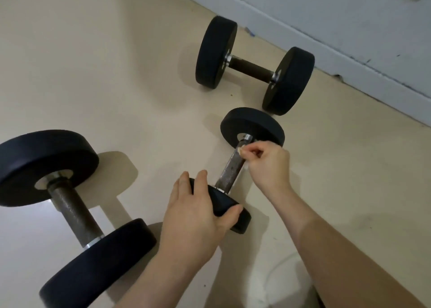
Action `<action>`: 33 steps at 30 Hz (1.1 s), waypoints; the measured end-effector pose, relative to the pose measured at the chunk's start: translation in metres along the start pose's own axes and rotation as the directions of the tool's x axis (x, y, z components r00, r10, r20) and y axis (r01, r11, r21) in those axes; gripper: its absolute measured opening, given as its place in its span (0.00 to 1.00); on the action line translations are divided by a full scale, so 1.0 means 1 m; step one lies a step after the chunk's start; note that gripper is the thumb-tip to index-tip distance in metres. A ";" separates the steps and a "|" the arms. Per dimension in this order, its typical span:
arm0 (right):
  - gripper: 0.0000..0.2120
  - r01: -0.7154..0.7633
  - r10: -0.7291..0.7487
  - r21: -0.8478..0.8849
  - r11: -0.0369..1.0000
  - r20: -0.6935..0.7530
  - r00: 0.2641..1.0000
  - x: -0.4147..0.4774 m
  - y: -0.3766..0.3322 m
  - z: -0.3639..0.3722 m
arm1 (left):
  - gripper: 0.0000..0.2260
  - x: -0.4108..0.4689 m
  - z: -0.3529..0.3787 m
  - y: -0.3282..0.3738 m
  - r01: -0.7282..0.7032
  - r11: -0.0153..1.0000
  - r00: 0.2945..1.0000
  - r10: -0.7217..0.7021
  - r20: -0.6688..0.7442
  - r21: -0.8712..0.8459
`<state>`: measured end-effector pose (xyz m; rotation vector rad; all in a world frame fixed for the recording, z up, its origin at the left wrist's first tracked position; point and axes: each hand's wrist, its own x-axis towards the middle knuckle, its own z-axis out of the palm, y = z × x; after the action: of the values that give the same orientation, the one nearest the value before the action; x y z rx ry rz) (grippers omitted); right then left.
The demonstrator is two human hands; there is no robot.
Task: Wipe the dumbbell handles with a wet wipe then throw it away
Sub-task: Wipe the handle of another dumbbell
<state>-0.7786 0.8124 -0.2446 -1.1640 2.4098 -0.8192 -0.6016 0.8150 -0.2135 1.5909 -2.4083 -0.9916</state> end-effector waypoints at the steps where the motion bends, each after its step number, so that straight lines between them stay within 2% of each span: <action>1: 0.02 -0.042 0.043 0.008 0.999 -0.062 0.997 0.002 0.001 0.000 | 0.41 -0.001 0.002 0.002 -0.010 0.999 1.000 0.011 -0.023 0.041; 3: 0.02 -0.058 0.061 0.054 0.997 -0.059 0.996 -0.014 0.003 0.001 | 0.41 -0.004 0.004 0.008 -0.032 0.994 0.999 0.036 -0.034 0.108; 6: 0.01 0.019 -0.030 0.081 0.997 0.147 0.989 -0.031 0.001 -0.006 | 0.40 -0.008 0.008 0.017 -0.058 0.965 0.998 0.059 0.004 0.257; 10: 0.02 -0.042 0.045 0.056 0.998 -0.047 0.998 -0.001 0.002 -0.009 | 0.36 -0.015 0.011 0.012 -0.120 0.948 0.990 0.135 -0.031 0.296; 11: 0.01 -0.041 0.042 0.072 0.997 -0.024 0.999 -0.009 0.002 -0.007 | 0.34 -0.016 0.009 0.010 -0.145 0.945 0.986 0.161 -0.033 0.292; 14: 0.04 0.053 -0.066 0.063 0.997 0.222 0.973 -0.040 0.003 -0.007 | 0.33 -0.020 0.004 0.010 -0.181 0.954 0.982 0.190 -0.017 0.237; 15: 0.04 0.072 -0.078 0.035 0.997 0.223 0.972 -0.035 0.005 -0.009 | 0.32 -0.022 0.005 0.010 -0.193 0.958 0.980 0.201 -0.014 0.211; 18: 0.02 0.033 -0.035 -0.044 0.998 -0.041 0.999 0.001 0.014 -0.013 | 0.27 -0.027 0.009 0.007 -0.252 0.954 0.966 0.259 -0.020 0.161; 19: 0.03 0.023 -0.028 -0.059 0.998 -0.081 0.996 0.000 0.014 -0.013 | 0.25 -0.028 0.011 0.006 -0.277 0.946 0.958 0.285 -0.026 0.167; 20: 0.03 0.036 -0.040 -0.067 0.997 -0.063 0.997 -0.009 0.016 -0.012 | 0.23 -0.030 0.011 0.006 -0.307 0.936 0.948 0.316 -0.027 0.170; 23: 0.03 0.146 -0.133 -0.060 0.987 0.177 0.975 -0.044 0.019 -0.022 | 0.16 -0.034 0.012 0.010 -0.404 0.904 0.909 0.414 -0.050 0.141; 24: 0.03 0.144 -0.127 -0.076 0.987 0.199 0.972 -0.039 0.021 -0.028 | 0.13 -0.035 0.012 0.012 -0.429 0.891 0.895 0.441 -0.061 0.149; 28: 0.05 0.009 -0.011 -0.166 0.986 -0.013 1.000 -0.008 0.032 -0.039 | 0.12 -0.038 0.021 0.011 -0.522 0.835 0.838 0.540 -0.075 0.173; 29: 0.05 -0.009 0.011 -0.145 0.989 0.013 1.000 -0.017 0.032 -0.039 | 0.11 -0.039 0.022 0.012 -0.533 0.828 0.831 0.551 -0.075 0.173; 31: 0.05 0.017 0.002 -0.098 0.995 0.190 0.982 -0.045 0.028 -0.041 | 0.10 -0.039 0.025 0.014 -0.554 0.815 0.817 0.571 -0.073 0.169; 33: 0.04 0.088 -0.035 -0.166 0.982 0.302 0.953 -0.047 0.028 -0.044 | 0.10 -0.038 0.030 0.014 -0.573 0.804 0.804 0.589 -0.080 0.162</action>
<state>-0.7895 0.8793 -0.2258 -1.3295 2.2381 -0.4138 -0.6076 0.8645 -0.2192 0.7873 -2.6456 -0.5995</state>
